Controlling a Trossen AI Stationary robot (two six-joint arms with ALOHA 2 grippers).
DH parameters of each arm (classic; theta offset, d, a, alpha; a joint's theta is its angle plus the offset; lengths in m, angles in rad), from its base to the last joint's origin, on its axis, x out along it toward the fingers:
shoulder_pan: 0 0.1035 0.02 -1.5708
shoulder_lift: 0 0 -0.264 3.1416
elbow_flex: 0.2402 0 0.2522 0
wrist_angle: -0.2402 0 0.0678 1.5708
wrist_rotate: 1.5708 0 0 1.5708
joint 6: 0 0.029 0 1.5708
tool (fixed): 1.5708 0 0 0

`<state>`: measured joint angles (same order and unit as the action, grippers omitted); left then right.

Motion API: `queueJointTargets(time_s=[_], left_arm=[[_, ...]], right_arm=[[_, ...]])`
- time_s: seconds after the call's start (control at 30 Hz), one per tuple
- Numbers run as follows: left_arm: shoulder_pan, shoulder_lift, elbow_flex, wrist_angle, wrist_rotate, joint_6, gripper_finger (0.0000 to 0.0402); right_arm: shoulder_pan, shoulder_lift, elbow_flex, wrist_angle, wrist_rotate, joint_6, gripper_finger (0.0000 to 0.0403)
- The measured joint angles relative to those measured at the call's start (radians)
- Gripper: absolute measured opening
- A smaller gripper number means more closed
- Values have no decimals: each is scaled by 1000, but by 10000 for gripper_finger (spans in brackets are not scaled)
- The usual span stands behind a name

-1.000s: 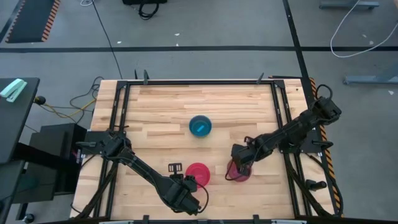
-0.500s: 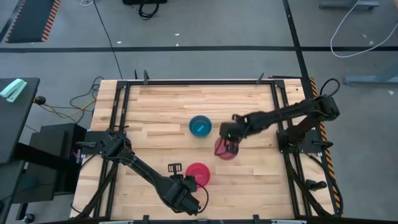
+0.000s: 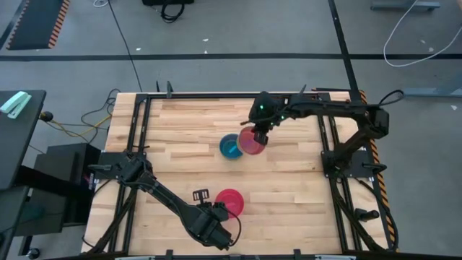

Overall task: Nest bowls inside each other
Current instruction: Stack the purple and yellow bowls on the blue bowl

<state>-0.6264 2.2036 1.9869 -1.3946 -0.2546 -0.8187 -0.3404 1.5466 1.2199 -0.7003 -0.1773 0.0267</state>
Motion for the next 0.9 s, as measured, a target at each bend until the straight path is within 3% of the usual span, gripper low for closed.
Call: queueJointTargets(time_s=[0.33,0.67,0.9], left_arm=[[-1,-23,-1,-180,-133,-167,69],[-1,-118,0,-177,-235,-165,45],[-1,-190,0,-176,-271,-183,32]], right_arm=[[-36,145,42,92,-135,-92,7],[-6,367,314,-43,-122,-131,7],[2,451,372,-113,-53,-153,6]])
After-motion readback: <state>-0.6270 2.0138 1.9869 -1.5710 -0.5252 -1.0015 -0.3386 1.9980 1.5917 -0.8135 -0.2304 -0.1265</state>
